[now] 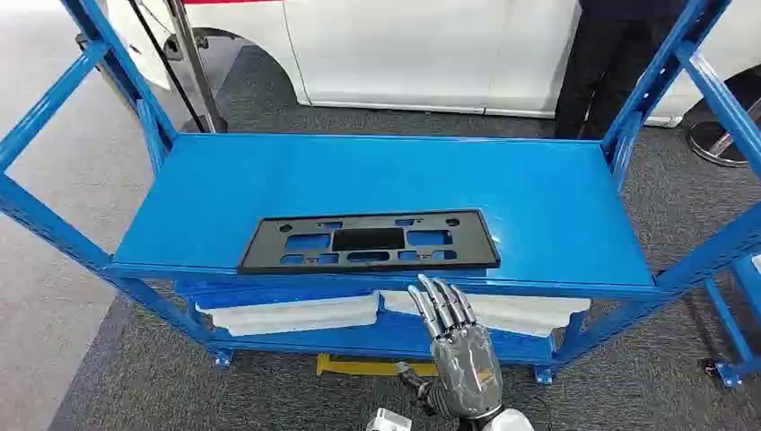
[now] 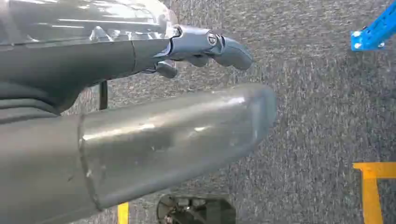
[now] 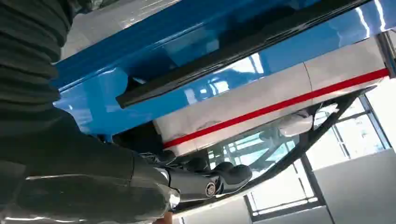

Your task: Take the parts from the cabinet and place them on the table.

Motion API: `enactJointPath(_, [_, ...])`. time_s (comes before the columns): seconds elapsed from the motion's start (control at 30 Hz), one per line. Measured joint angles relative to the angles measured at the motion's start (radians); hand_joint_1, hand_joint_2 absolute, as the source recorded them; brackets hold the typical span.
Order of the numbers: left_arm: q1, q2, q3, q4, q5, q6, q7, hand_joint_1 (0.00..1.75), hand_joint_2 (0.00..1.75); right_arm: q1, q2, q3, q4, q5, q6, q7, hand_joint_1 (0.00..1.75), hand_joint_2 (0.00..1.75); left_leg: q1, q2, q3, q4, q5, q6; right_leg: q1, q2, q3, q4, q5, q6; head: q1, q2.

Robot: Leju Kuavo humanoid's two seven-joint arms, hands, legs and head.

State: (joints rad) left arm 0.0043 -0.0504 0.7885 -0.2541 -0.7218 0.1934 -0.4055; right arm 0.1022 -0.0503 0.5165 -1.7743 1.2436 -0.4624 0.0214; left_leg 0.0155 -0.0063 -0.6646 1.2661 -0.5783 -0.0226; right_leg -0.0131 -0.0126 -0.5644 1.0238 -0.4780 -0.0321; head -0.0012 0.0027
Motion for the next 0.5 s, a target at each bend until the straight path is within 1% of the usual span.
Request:
enactJointPath(0.03, [0.0, 0.0, 0.0, 0.0, 0.0, 0.0, 0.0, 0.0, 0.0, -0.002, 0.001, 0.001, 0.003, 0.0, 0.0, 0.0, 0.0, 1.75, 0.0, 0.001, 0.039, -0.079, 0.045, 0.002, 0.0, 0.0, 0.002, 0.0, -0.001, 0.001, 0.0, 0.0])
enactJointPath(0.07, [-0.001, 0.0, 0.0, 0.0, 0.0, 0.0, 0.0, 0.0, 0.0, -0.004, 0.003, 0.001, 0.006, 0.0, -0.001, 0.0, 0.0, 1.75, 0.001, 0.002, 0.088, -0.18, 0.092, 0.005, 0.0, 0.0, 0.005, 0.0, -0.003, 0.004, 0.0, 0.0])
enactJointPath(0.1, [-0.002, 0.0, 0.001, 0.0, 0.0, 0.0, 0.0, 0.0, 0.0, -0.006, 0.005, 0.002, 0.008, 0.0, -0.003, 0.0, 0.0, 1.75, 0.0, 0.006, 0.12, -0.253, 0.1, 0.01, 0.001, 0.0, 0.006, 0.001, -0.004, 0.008, 0.0, 0.0])
enactJointPath(0.13, [-0.005, 0.0, 0.001, 0.0, 0.0, 0.0, 0.0, 0.0, 0.0, -0.008, 0.006, 0.002, 0.01, 0.0, -0.003, 0.001, 0.0, 1.75, -0.007, 0.004, 0.122, -0.263, 0.098, 0.015, 0.007, 0.001, 0.003, 0.006, -0.005, 0.015, 0.0, 0.0])
enactJointPath(0.23, [-0.004, 0.001, 0.005, 0.0, -0.004, 0.0, -0.005, 0.0, 0.0, -0.012, 0.008, 0.006, 0.018, 0.018, -0.004, 0.008, 0.0, 1.75, -0.011, 0.0, 0.119, -0.259, 0.101, 0.03, 0.003, 0.001, 0.003, -0.003, 0.002, 0.032, 0.0, 0.0])
enactJointPath(0.27, [-0.004, 0.001, 0.008, 0.0, -0.007, -0.001, -0.01, 0.0, 0.0, -0.017, 0.008, 0.006, 0.021, 0.031, -0.004, 0.011, 0.0, 1.75, -0.003, 0.0, 0.122, -0.27, 0.109, 0.041, 0.008, 0.001, 0.004, -0.002, 0.001, 0.039, 0.0, 0.0])
enactJointPath(0.3, [-0.006, 0.0, 0.008, 0.0, -0.012, -0.002, -0.014, 0.0, 0.0, -0.022, 0.008, 0.006, 0.025, 0.045, -0.004, 0.016, 0.0, 1.75, -0.002, 0.001, 0.123, -0.273, 0.114, 0.047, 0.002, 0.005, -0.003, 0.018, -0.018, 0.042, 0.0, 0.0])
enactJointPath(0.33, [-0.009, 0.0, 0.008, 0.0, -0.015, -0.003, -0.016, 0.0, 0.0, -0.03, 0.008, 0.008, 0.031, 0.056, -0.004, 0.02, 0.0, 1.75, -0.002, 0.002, 0.121, -0.273, 0.115, 0.052, 0.002, 0.006, -0.027, 0.07, -0.056, 0.044, 0.0, 0.0])
enactJointPath(0.37, [-0.011, 0.0, 0.01, 0.0, -0.021, -0.005, -0.017, 0.0, 0.0, -0.04, 0.009, 0.01, 0.042, 0.064, -0.002, 0.024, 0.0, 1.75, -0.003, 0.002, 0.119, -0.273, 0.115, 0.054, 0.001, 0.008, -0.062, 0.146, -0.097, 0.046, 0.001, 0.0])
enactJointPath(0.4, [-0.012, 0.0, 0.011, 0.0, -0.024, -0.007, -0.019, 0.0, 0.0, -0.048, 0.009, 0.011, 0.056, 0.074, 0.003, 0.029, 0.0, 1.75, -0.005, 0.002, 0.118, -0.272, 0.115, 0.055, 0.001, 0.008, -0.101, 0.226, -0.131, 0.047, 0.0, 0.0])
enactJointPath(0.43, [-0.013, 0.0, 0.014, 0.0, -0.029, -0.011, -0.021, 0.0, 0.0, -0.056, 0.009, 0.012, 0.07, 0.078, 0.012, 0.031, 0.0, 1.75, -0.007, 0.002, 0.116, -0.271, 0.116, 0.056, 0.001, 0.008, -0.133, 0.293, -0.149, 0.048, 0.0, 0.0])
enactJointPath(0.47, [-0.014, 0.0, 0.017, 0.0, -0.034, -0.014, -0.023, 0.0, 0.0, -0.066, 0.009, 0.014, 0.088, 0.084, 0.023, 0.032, 0.0, 1.75, -0.008, 0.002, 0.116, -0.27, 0.116, 0.056, 0.001, 0.008, -0.143, 0.311, -0.141, 0.047, 0.0, 0.0])
enactJointPath(0.5, [-0.016, 0.0, 0.019, 0.0, -0.037, -0.019, -0.024, 0.0, 0.0, -0.078, 0.01, 0.016, 0.103, 0.091, 0.029, 0.033, 0.0, 1.75, -0.009, 0.001, 0.117, -0.27, 0.115, 0.056, 0.001, 0.008, -0.13, 0.281, -0.111, 0.045, 0.0, 0.0])
